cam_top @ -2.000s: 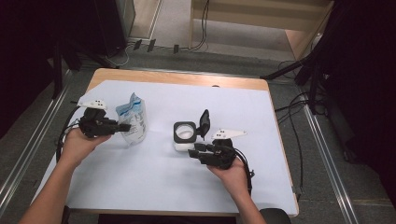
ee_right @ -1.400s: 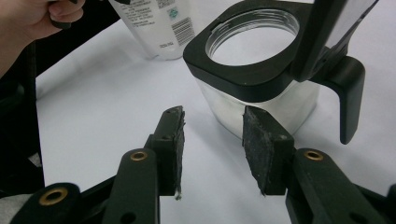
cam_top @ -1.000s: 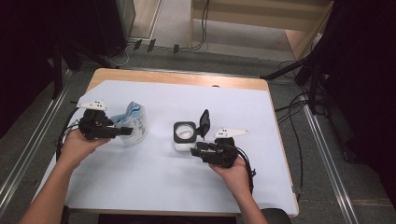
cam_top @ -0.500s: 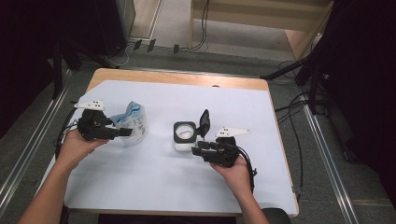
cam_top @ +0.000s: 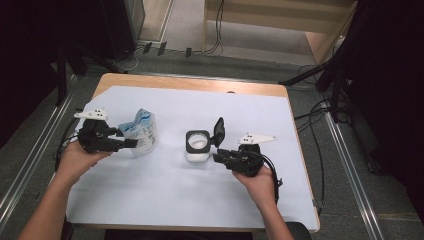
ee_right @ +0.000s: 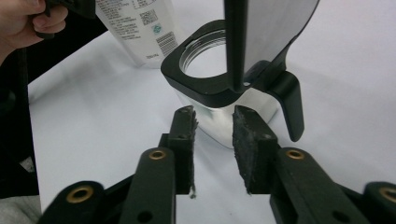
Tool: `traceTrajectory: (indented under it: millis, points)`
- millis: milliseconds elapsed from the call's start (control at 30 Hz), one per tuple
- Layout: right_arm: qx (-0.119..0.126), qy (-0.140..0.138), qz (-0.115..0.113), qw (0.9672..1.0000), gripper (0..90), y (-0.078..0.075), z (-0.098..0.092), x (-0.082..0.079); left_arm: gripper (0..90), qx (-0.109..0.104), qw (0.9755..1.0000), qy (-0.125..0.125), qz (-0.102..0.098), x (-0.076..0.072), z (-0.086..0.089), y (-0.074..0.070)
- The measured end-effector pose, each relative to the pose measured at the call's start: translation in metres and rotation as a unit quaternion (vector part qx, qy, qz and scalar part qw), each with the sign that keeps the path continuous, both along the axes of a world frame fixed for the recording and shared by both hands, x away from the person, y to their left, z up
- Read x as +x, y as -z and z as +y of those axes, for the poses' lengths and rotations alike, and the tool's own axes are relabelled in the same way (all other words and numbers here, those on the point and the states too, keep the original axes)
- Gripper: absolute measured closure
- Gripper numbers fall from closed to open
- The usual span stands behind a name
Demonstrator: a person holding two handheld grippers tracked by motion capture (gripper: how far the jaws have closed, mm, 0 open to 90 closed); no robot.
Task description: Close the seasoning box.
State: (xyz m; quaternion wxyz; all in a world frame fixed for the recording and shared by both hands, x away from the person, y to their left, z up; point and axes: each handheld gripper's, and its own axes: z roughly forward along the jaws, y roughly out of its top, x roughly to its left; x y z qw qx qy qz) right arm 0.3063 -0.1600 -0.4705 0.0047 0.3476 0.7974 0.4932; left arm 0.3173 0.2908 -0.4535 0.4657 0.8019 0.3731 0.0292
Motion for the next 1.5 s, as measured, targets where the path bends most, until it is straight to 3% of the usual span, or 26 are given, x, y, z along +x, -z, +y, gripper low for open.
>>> traceTrajectory:
  millis: [100,233,400,567,667,900,1100,1267,1500]
  points:
    - [-0.01,-0.004,0.0,0.9999,78.3,0.0,-0.005,0.002,39.6,0.005,1.0,-0.002,0.0,-0.003,0.002,0.002]
    - [-0.017,0.008,0.015,0.9997,89.7,0.002,-0.012,0.01,38.6,0.007,1.0,-0.004,0.005,-0.007,0.004,0.005]
    - [-0.017,0.025,0.015,0.9994,90.0,-0.002,-0.018,0.02,38.7,0.007,0.9999,-0.006,0.009,-0.009,0.008,0.009]
    - [0.004,0.044,0.019,0.9988,90.0,-0.01,-0.022,0.033,38.5,0.013,0.9998,0.002,0.011,-0.013,0.01,0.013]
    - [0.006,0.045,0.014,0.9989,90.0,-0.016,-0.021,0.041,37.8,0.026,0.9996,-0.001,0.012,-0.014,0.009,0.015]
    - [0.004,0.042,0.017,0.999,90.0,-0.02,-0.013,0.058,37.8,0.026,0.9995,-0.003,0.018,-0.015,0.011,0.021]
    - [0.01,0.041,0.016,0.999,90.0,-0.023,-0.008,0.064,37.7,0.025,0.9995,-0.012,0.013,-0.022,0.015,0.026]
    - [0.015,0.038,0.015,0.999,90.0,-0.024,-0.002,0.065,37.7,0.02,0.9994,-0.017,0.022,-0.022,0.018,0.028]
    - [0.019,0.041,0.017,0.9988,90.0,-0.027,-0.001,0.069,38.3,0.016,0.9995,-0.025,0.009,-0.023,0.022,0.029]
